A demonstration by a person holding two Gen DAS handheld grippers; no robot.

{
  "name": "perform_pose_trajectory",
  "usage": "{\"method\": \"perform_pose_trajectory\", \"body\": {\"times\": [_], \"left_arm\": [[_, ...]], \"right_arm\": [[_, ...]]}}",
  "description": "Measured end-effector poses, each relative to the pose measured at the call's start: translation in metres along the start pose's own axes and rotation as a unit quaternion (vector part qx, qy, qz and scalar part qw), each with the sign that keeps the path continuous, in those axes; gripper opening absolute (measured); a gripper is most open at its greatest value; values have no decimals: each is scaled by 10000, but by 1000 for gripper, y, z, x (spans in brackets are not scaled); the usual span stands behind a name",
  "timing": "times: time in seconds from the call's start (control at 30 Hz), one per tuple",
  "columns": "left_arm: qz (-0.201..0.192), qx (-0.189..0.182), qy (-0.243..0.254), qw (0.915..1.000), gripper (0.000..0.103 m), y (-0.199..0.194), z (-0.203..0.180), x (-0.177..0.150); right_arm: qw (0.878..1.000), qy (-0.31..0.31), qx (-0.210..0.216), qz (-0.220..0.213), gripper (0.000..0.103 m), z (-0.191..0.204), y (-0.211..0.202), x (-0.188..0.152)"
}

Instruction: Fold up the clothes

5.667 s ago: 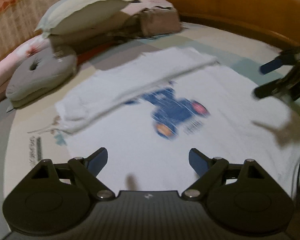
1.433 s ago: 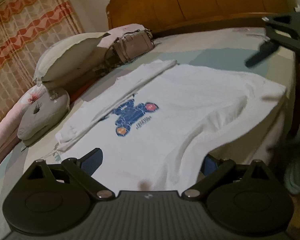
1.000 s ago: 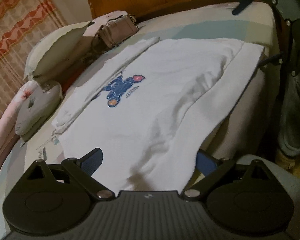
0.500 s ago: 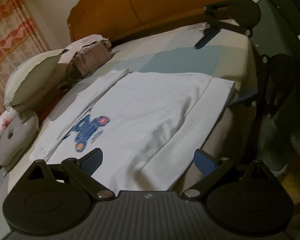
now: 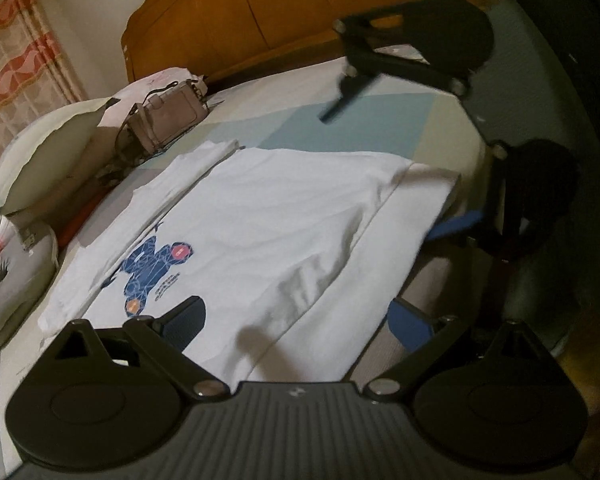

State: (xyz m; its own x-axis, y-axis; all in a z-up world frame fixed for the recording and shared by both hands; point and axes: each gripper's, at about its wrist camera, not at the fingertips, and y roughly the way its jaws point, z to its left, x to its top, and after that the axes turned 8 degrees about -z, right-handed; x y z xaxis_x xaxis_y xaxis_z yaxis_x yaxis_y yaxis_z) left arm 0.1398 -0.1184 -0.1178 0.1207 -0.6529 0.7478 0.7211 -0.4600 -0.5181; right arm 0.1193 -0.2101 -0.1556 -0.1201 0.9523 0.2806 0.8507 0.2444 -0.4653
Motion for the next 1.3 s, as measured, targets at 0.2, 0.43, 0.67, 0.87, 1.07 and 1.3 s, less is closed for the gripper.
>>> {"method": "perform_pose_trajectory", "body": {"times": [0.2, 0.43, 0.67, 0.87, 1.07, 1.3], "left_arm": [[-70, 267, 641, 9976, 98, 13, -16, -2], [-142, 905, 756, 9929, 98, 23, -9, -2], [-420, 895, 408, 9943, 98, 15, 3, 16], [-316, 741, 527, 9954, 98, 4, -3, 6], [75, 1101, 990, 9890, 98, 10, -7, -19], [457, 1910, 1427, 9701, 98, 12, 2, -39]], "right_arm": [[9984, 440, -358, -4, 103, -23, -5, -5], [9964, 779, -329, -7, 103, -34, -10, -9], [9963, 817, -119, -255, 103, -4, 8, 12], [9938, 795, -744, -225, 103, -2, 28, 21], [9879, 1053, -1092, -312, 103, -17, 19, 19], [9871, 1172, -1058, -270, 103, -20, 21, 17]]}}
